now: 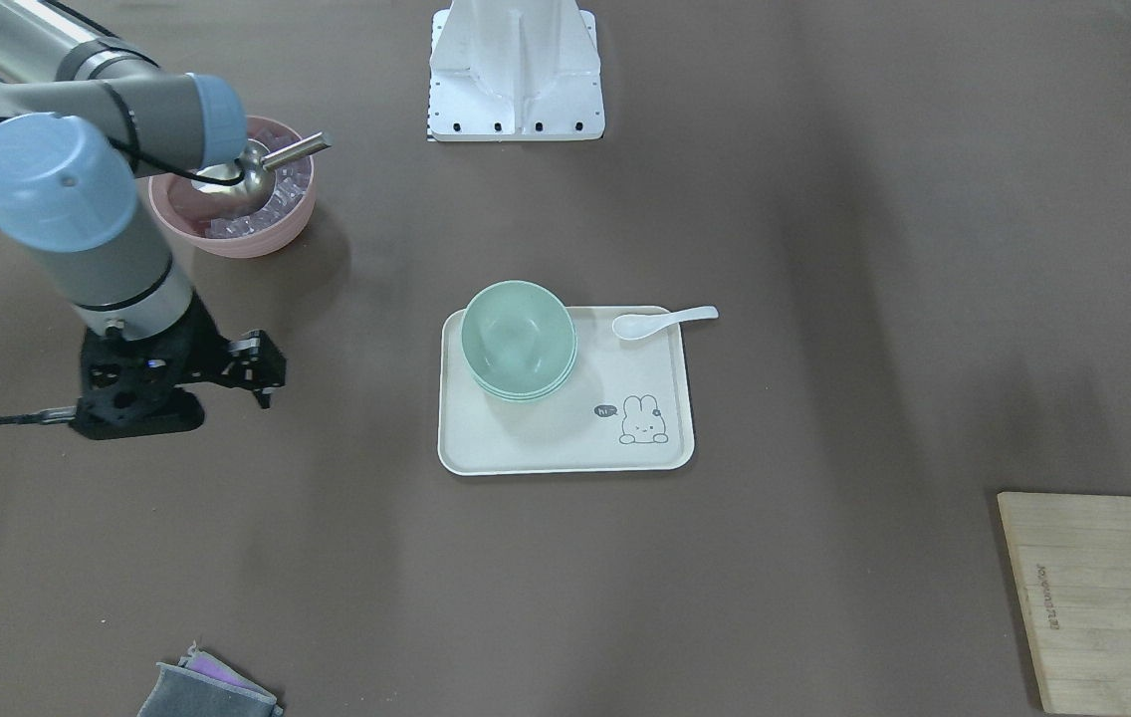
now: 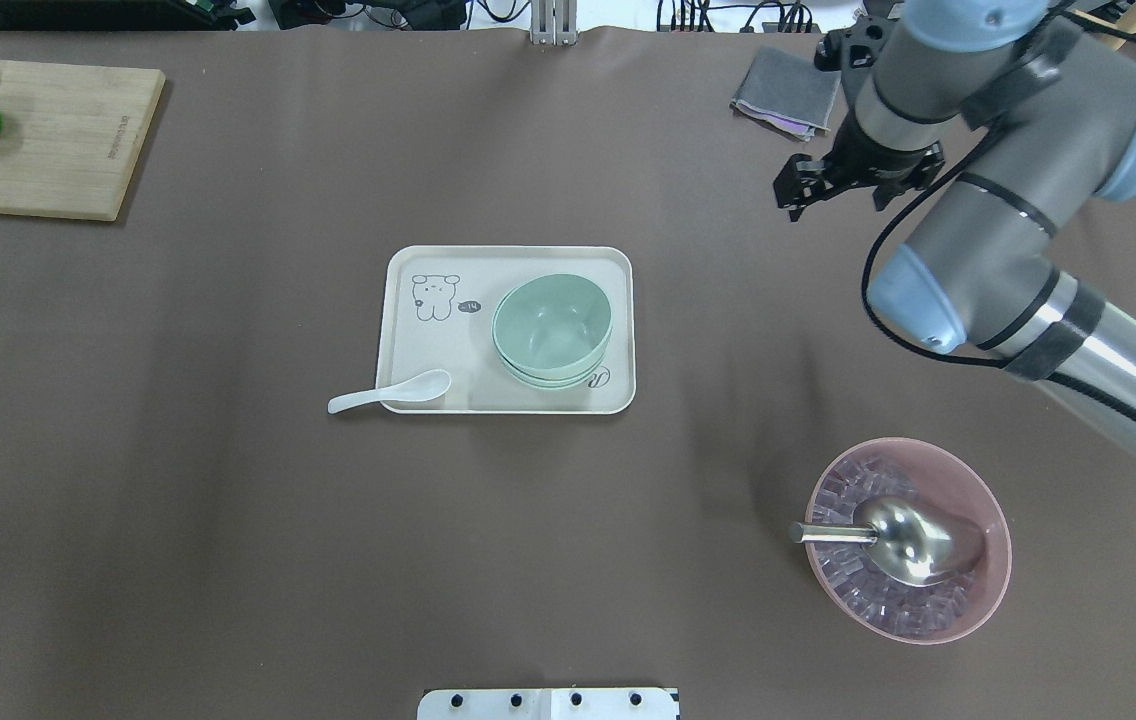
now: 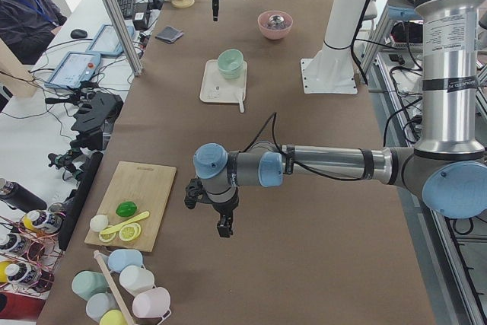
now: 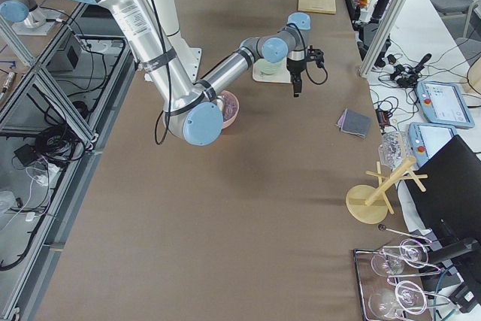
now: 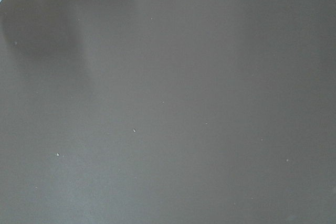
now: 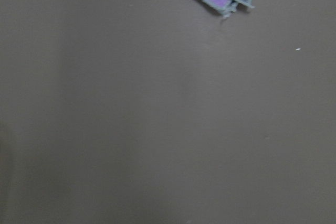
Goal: Stack green bowls together
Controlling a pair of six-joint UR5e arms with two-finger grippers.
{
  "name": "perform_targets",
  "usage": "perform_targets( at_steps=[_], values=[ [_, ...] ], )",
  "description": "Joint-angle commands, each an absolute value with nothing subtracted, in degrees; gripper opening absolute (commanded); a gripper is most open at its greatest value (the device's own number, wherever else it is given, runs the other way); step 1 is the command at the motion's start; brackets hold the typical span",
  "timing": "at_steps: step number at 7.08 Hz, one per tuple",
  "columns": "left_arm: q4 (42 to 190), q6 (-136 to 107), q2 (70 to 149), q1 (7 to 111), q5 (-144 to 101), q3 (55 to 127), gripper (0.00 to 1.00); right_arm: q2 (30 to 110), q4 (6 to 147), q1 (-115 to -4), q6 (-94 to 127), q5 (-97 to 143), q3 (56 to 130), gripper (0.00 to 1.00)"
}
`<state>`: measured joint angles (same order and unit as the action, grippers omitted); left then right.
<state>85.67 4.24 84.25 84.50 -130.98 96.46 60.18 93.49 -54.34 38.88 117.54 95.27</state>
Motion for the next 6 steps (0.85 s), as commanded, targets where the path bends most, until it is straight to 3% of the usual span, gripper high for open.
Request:
perform_targets(
  at_steps=[1, 3, 6],
  values=[
    [85.6, 4.1, 84.5, 87.3, -131.3, 96.5, 0.98, 69.1, 93.4, -64.0, 22.1, 121.4, 95.2, 1.00],
    [85.6, 4.2, 84.1, 88.2, -131.4, 96.5, 0.98, 82.4, 92.8, -74.4, 4.3, 123.8, 97.0, 1.00],
    [86.0, 4.5, 83.8, 88.4, -130.8, 98.9, 0.98, 98.7, 92.8, -80.1, 0.5, 123.4, 103.4, 1.00]
  ],
)
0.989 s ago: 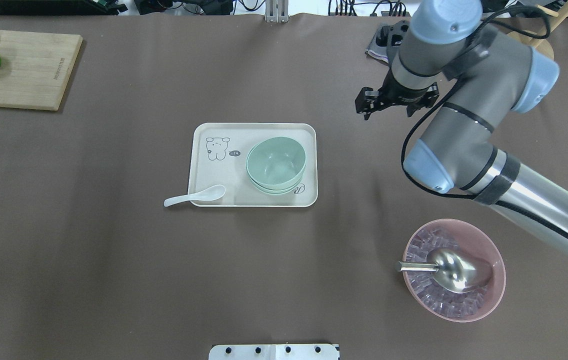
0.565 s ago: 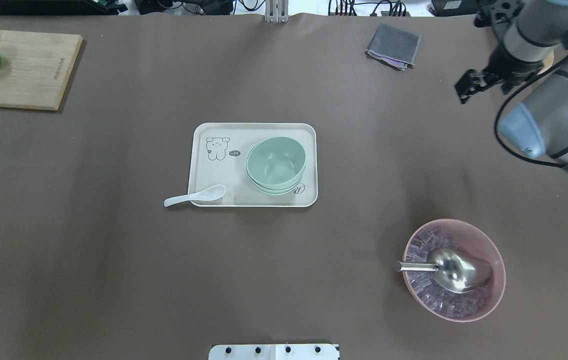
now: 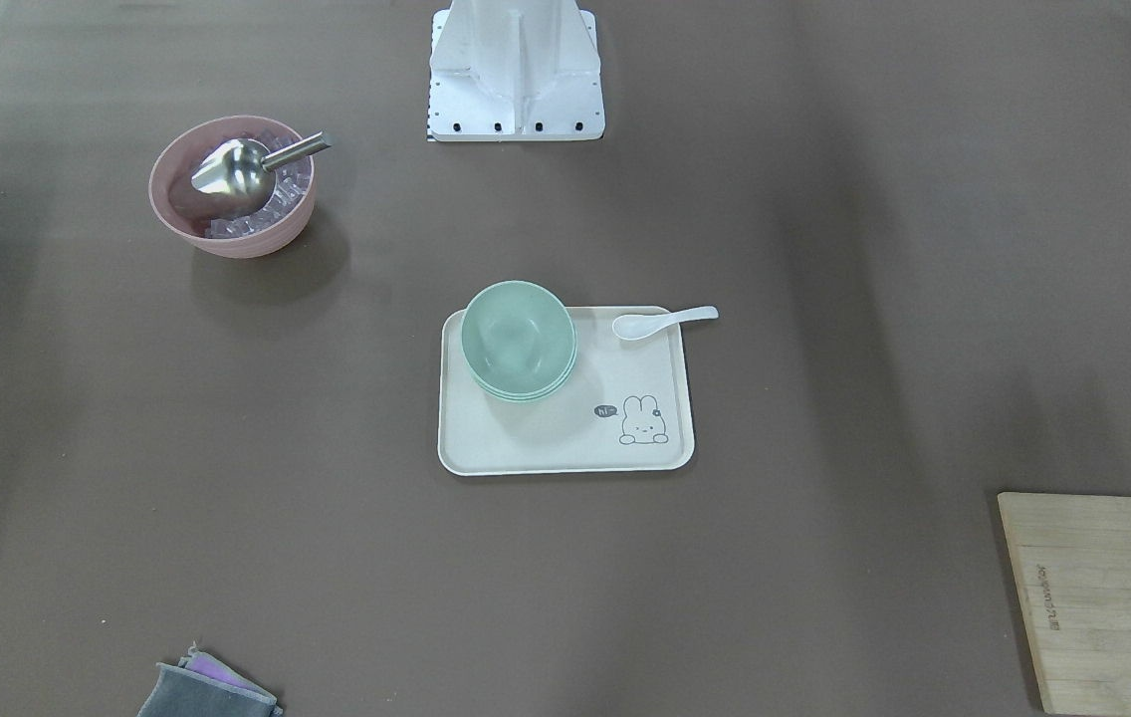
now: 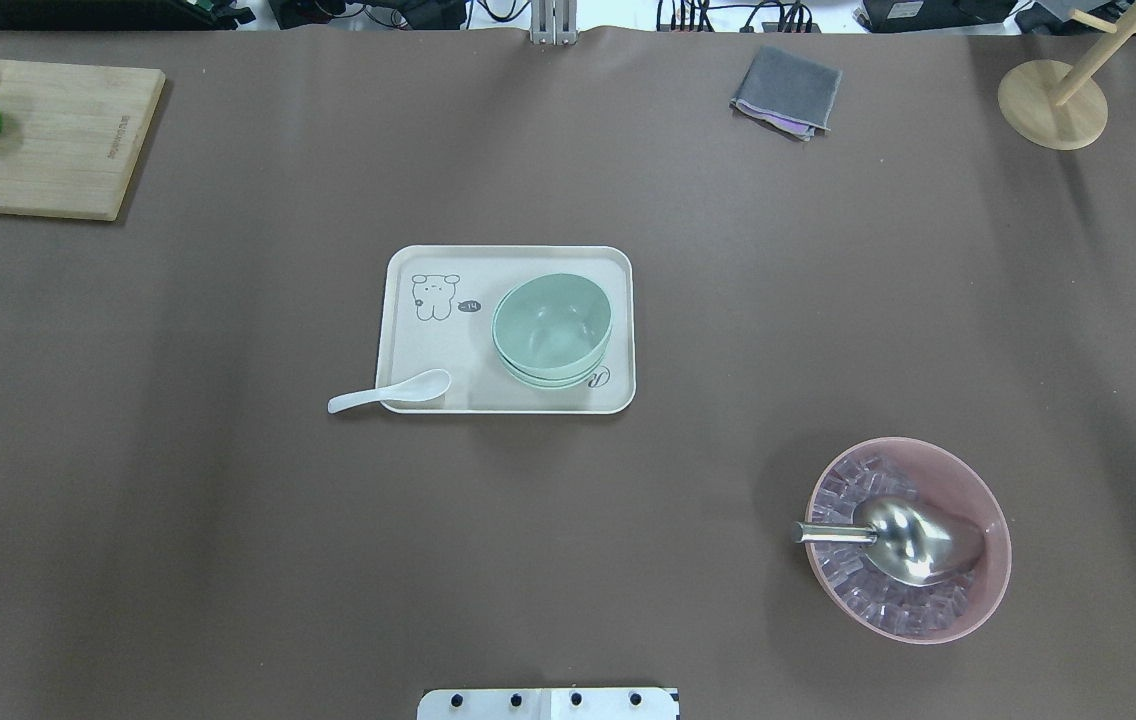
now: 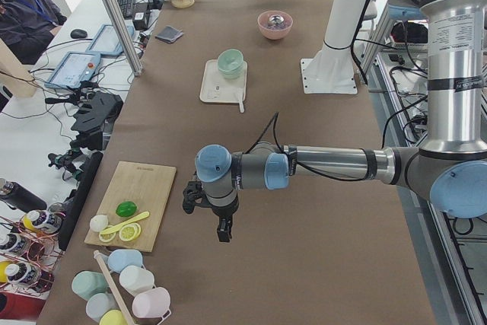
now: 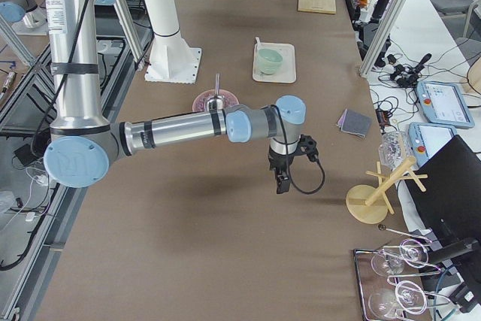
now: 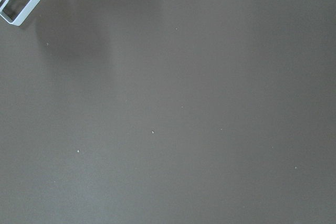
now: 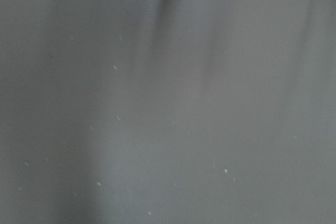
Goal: Stack green bowls together
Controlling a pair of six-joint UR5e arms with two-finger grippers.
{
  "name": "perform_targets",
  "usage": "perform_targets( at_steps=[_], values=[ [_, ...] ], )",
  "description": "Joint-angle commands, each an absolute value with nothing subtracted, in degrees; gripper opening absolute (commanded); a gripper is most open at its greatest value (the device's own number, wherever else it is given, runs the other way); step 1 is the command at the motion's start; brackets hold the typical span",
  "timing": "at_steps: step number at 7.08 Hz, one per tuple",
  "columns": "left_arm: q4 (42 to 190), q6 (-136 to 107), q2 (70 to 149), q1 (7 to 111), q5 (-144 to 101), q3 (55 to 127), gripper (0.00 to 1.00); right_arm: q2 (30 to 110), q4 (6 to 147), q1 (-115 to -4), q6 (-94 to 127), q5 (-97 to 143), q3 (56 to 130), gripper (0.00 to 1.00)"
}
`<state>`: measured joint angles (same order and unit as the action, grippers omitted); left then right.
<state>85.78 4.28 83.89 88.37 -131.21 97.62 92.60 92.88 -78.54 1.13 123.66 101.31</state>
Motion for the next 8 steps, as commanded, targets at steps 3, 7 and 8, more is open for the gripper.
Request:
perform_targets(
  at_steps=[3, 7, 8],
  values=[
    [86.1, 4.7, 83.8, 88.3, -130.7, 99.9, 0.98, 99.8, 92.8, -81.1, 0.6, 123.6, 103.7, 1.00],
    [86.1, 4.4, 83.8, 88.4, -130.8, 99.8, 0.98, 99.7, 92.7, -81.0, 0.6, 128.7, 104.6, 1.00],
    [86.1, 4.4, 83.8, 88.3, -130.7, 99.8, 0.98, 99.5, 92.8, -81.0, 0.6, 128.9, 104.6, 1.00]
  ],
)
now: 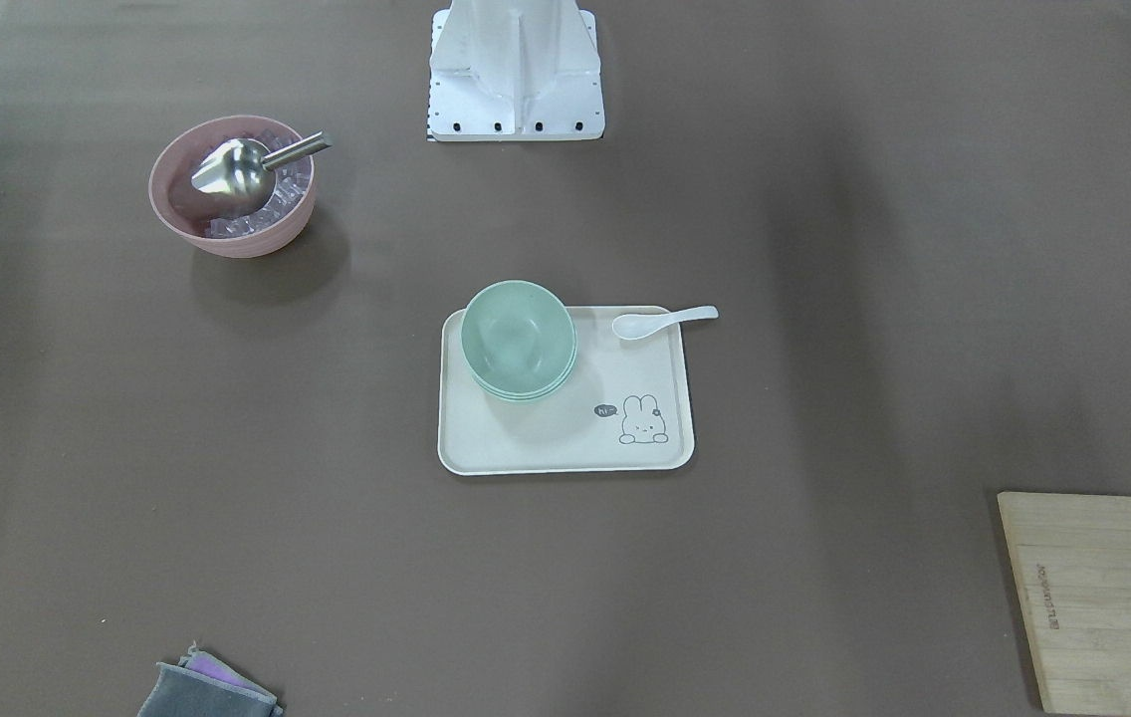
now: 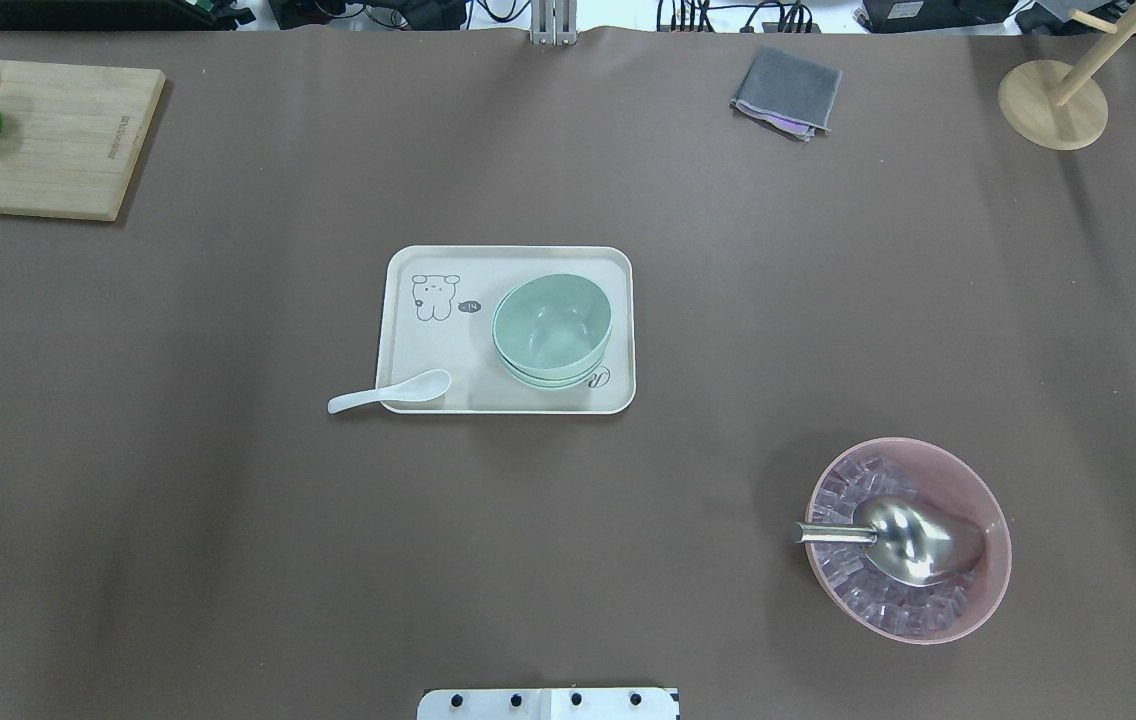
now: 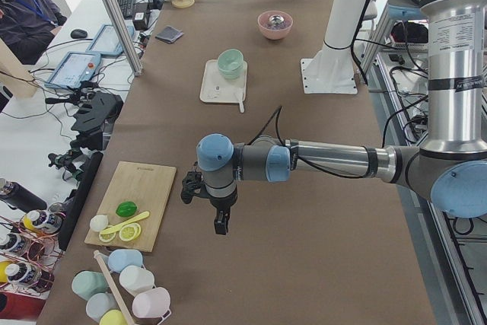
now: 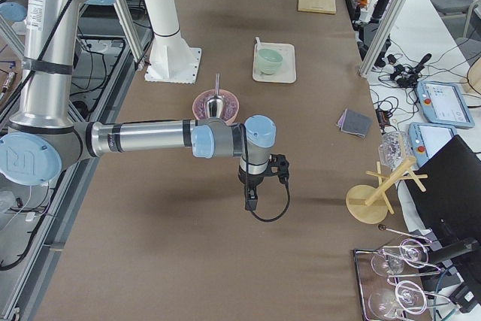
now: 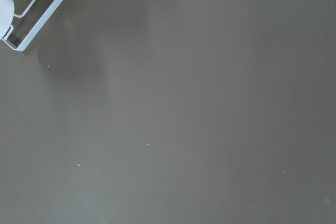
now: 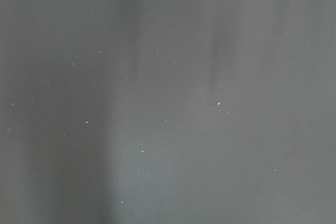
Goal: Stack green bowls together
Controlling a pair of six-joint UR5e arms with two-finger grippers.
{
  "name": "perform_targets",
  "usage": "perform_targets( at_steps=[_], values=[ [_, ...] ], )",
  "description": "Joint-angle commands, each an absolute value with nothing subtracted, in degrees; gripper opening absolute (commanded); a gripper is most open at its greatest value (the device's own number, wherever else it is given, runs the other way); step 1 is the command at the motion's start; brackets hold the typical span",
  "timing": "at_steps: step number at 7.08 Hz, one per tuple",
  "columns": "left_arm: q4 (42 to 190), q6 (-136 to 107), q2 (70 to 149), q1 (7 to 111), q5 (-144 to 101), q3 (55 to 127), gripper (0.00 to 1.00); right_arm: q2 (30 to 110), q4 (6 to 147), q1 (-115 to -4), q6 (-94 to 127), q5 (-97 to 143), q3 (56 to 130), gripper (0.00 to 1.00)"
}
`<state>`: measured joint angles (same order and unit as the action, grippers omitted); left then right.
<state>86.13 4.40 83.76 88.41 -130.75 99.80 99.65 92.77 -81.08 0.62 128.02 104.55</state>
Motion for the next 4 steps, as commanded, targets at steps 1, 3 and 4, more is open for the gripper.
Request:
perform_targets(
  at_steps=[1, 3, 4],
  values=[
    [86.1, 4.4, 83.8, 88.4, -130.7, 99.8, 0.98, 99.4, 92.8, -81.0, 0.6, 129.0, 104.7, 1.00],
    [86.1, 4.4, 83.8, 88.4, -130.7, 99.9, 0.98, 99.4, 92.7, -81.0, 0.5, 129.4, 104.6, 1.00],
    [86.1, 4.4, 83.8, 88.4, -130.6, 99.9, 0.98, 99.4, 92.8, -81.0, 0.5, 129.4, 104.5, 1.00]
  ],
)
